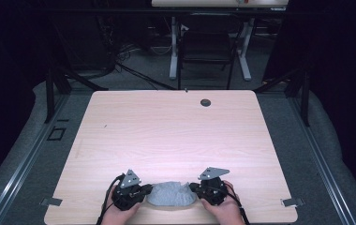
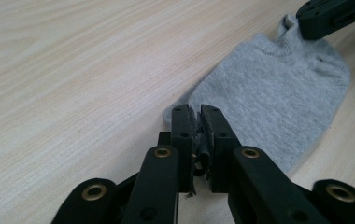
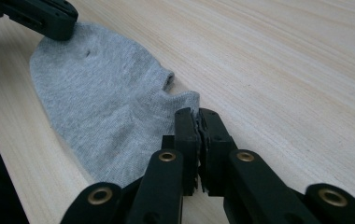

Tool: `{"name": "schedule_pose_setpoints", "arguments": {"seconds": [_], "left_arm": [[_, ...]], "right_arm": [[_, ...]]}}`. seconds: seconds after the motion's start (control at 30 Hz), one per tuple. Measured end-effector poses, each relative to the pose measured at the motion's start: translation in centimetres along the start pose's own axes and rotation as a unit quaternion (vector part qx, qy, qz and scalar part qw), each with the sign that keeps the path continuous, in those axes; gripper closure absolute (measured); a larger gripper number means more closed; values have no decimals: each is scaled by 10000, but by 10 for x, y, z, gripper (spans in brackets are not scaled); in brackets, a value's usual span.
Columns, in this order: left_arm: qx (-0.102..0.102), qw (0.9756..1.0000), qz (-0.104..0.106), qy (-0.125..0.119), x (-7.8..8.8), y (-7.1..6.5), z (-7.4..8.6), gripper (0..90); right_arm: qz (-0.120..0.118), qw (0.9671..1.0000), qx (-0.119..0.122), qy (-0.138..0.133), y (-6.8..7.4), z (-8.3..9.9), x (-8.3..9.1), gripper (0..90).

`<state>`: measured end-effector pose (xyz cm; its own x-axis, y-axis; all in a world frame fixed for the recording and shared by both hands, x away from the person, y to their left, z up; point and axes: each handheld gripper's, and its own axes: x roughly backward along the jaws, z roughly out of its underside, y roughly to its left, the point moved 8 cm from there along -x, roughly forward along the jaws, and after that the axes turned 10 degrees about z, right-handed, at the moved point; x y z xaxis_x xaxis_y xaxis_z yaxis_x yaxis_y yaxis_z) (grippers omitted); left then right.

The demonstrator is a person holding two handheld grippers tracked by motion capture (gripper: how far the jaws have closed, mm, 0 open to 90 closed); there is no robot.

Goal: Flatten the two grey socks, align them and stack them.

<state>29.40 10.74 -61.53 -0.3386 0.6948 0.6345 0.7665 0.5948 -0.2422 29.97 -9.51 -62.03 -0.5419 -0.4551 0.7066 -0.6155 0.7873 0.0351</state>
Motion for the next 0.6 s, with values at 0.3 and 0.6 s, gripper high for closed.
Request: {"name": "schedule_pose_setpoints", "arguments": {"seconds": [0.3,0.6], "left_arm": [[-127,9996,143,-217,5,-9,-10,771],[-263,9994,219,41,-6,-15,-1,710]], "right_arm": [[-39,9989,4,-470,2,-13,16,738],[-218,9979,483,-380,20,-9,4,658]]}}
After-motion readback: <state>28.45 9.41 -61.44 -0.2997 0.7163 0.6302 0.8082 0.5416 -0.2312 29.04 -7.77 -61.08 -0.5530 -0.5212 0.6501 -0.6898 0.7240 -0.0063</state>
